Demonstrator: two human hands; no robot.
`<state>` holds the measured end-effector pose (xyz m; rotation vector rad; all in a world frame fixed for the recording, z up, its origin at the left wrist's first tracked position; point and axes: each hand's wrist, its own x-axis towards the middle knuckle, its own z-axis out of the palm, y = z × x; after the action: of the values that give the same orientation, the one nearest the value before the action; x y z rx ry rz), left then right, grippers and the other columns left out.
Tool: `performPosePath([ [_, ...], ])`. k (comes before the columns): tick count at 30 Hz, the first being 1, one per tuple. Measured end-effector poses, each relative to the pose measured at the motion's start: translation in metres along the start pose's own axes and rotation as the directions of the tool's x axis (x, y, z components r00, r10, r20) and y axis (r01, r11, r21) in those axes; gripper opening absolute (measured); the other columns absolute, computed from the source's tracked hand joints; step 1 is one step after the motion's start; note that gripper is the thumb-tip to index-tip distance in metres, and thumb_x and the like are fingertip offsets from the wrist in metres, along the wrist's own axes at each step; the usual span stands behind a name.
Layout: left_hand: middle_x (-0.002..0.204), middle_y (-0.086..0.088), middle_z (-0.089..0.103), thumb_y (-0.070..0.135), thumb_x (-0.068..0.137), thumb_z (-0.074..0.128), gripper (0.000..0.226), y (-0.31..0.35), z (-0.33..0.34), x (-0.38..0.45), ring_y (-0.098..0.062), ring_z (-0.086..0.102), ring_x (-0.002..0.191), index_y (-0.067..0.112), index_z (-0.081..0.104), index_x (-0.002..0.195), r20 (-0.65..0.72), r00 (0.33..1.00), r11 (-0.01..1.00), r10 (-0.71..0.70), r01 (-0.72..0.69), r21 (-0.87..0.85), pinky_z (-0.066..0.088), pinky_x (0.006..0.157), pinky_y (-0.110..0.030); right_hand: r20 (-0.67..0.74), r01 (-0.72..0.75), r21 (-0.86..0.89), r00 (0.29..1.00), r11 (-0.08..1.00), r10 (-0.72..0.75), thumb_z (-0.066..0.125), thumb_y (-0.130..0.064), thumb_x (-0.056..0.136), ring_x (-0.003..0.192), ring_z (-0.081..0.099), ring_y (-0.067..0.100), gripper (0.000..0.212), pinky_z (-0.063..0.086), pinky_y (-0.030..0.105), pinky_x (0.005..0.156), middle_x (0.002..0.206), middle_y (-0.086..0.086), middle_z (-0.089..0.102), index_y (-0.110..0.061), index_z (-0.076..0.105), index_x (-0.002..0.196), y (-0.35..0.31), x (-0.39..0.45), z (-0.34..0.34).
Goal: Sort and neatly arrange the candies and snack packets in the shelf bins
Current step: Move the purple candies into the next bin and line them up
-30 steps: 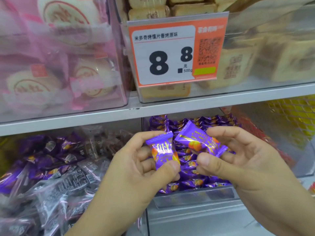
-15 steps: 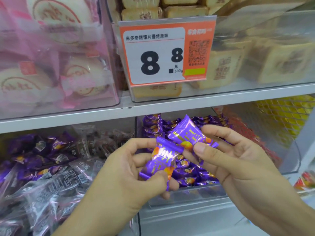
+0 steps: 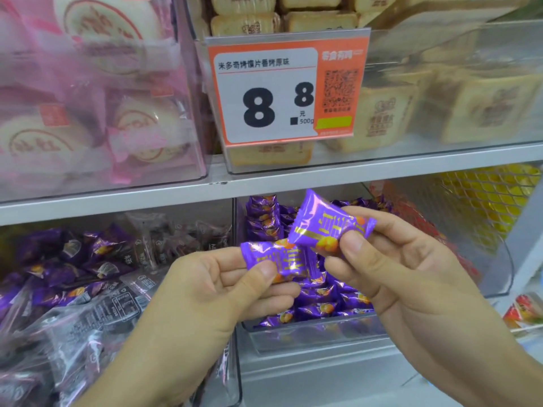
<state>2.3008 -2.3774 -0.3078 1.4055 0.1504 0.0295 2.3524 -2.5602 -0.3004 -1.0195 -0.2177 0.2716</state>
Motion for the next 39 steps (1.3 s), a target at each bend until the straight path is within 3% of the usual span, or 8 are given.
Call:
performPosePath([
  [8, 0.090, -0.021, 0.075, 0.007, 0.068, 0.074, 0.026, 0.005, 0.003, -0.002, -0.031, 0.075, 0.080, 0.005, 0.077, 0.094, 0.087, 0.995, 0.998, -0.052, 0.049, 0.035, 0.057, 0.054, -0.022, -0.020, -0.060, -0.265, 0.998, 0.962, 0.057, 0.077, -0.021, 0.058, 0.070, 0.075, 0.030, 0.037, 0.057, 0.026, 0.054, 0.084, 0.019, 0.075, -0.009, 0.070, 0.093, 0.000, 0.004, -0.002],
  [13, 0.102, -0.021, 0.074, 0.005, 0.076, 0.075, 0.033, 0.000, -0.003, 0.000, -0.032, 0.074, 0.092, 0.015, 0.075, 0.106, 0.234, 0.970, 0.998, -0.059, 0.066, -0.023, 0.059, 0.067, -0.026, 0.006, -0.049, -0.368, 0.998, 0.929, 0.055, 0.083, -0.017, 0.064, 0.069, 0.071, 0.023, 0.038, 0.055, 0.025, 0.054, 0.086, 0.016, 0.075, -0.011, 0.069, 0.099, -0.001, 0.009, -0.009],
  [19, 0.091, -0.022, 0.074, 0.029, 0.070, 0.078, 0.036, -0.002, 0.006, 0.002, -0.029, 0.073, 0.074, 0.009, 0.076, 0.100, 0.124, 0.992, 0.994, 0.020, -0.007, -0.108, 0.058, 0.064, -0.026, 0.084, 0.042, -0.483, 0.996, 0.875, -0.002, 0.088, -0.039, 0.052, 0.073, 0.060, 0.020, 0.048, 0.051, 0.025, 0.060, 0.086, 0.006, 0.071, -0.021, 0.076, 0.094, 0.005, 0.006, -0.015],
  [23, 0.083, -0.020, 0.074, 0.025, 0.078, 0.070, 0.025, -0.004, 0.005, 0.002, -0.027, 0.071, 0.067, 0.014, 0.076, 0.100, 0.124, 0.989, 0.997, 0.075, -0.073, -0.020, 0.056, 0.060, -0.026, 0.098, 0.019, -0.466, 0.995, 0.885, 0.030, 0.090, -0.030, 0.052, 0.089, 0.070, 0.019, 0.059, 0.060, 0.031, 0.073, 0.099, 0.003, 0.073, -0.025, 0.070, 0.107, 0.007, 0.004, -0.016],
  [26, 0.087, -0.010, 0.076, 0.033, 0.080, 0.075, 0.025, -0.007, 0.001, -0.001, -0.024, 0.073, 0.070, 0.025, 0.074, 0.103, 0.141, 0.973, 0.962, 0.181, -0.205, 0.180, 0.058, 0.063, -0.028, 0.245, -0.032, -0.501, 0.953, 0.865, 0.177, 0.083, -0.016, 0.063, 0.086, 0.072, 0.016, 0.050, 0.057, 0.025, 0.072, 0.101, 0.005, 0.074, -0.020, 0.067, 0.110, 0.000, 0.006, -0.015],
  [29, 0.091, 0.012, 0.075, 0.050, 0.081, 0.063, 0.028, -0.014, -0.002, -0.006, -0.013, 0.072, 0.076, 0.041, 0.068, 0.107, 0.130, 0.914, 0.715, 0.385, -0.384, 0.584, 0.057, 0.067, -0.025, 0.354, 0.016, -0.595, 0.903, 0.804, 0.244, 0.087, -0.015, 0.068, 0.078, 0.070, 0.015, 0.039, 0.053, 0.020, 0.068, 0.098, 0.008, 0.074, -0.018, 0.070, 0.102, 0.002, 0.015, -0.018],
  [33, 0.097, 0.023, 0.066, 0.054, 0.083, 0.060, 0.030, -0.016, -0.007, -0.007, 0.003, 0.063, 0.088, 0.039, 0.070, 0.106, 0.119, 0.845, 0.469, 0.521, -0.400, 0.788, 0.046, 0.076, -0.010, 0.393, 0.087, -0.616, 0.895, 0.783, 0.209, 0.089, -0.019, 0.062, 0.086, 0.071, 0.019, 0.039, 0.058, 0.029, 0.074, 0.097, 0.008, 0.074, -0.019, 0.073, 0.097, 0.011, 0.028, -0.020],
  [39, 0.100, 0.020, 0.061, 0.047, 0.077, 0.075, 0.038, -0.014, -0.029, -0.011, -0.002, 0.061, 0.095, 0.033, 0.064, 0.111, -0.145, 0.819, 0.572, 0.556, -0.250, 0.781, 0.044, 0.081, -0.007, 0.276, 0.143, -0.800, 0.950, 0.583, 0.146, 0.086, -0.034, 0.064, 0.096, 0.067, -0.001, 0.041, 0.048, 0.014, 0.078, 0.102, -0.011, 0.074, -0.025, 0.071, 0.101, 0.025, 0.061, -0.025],
])
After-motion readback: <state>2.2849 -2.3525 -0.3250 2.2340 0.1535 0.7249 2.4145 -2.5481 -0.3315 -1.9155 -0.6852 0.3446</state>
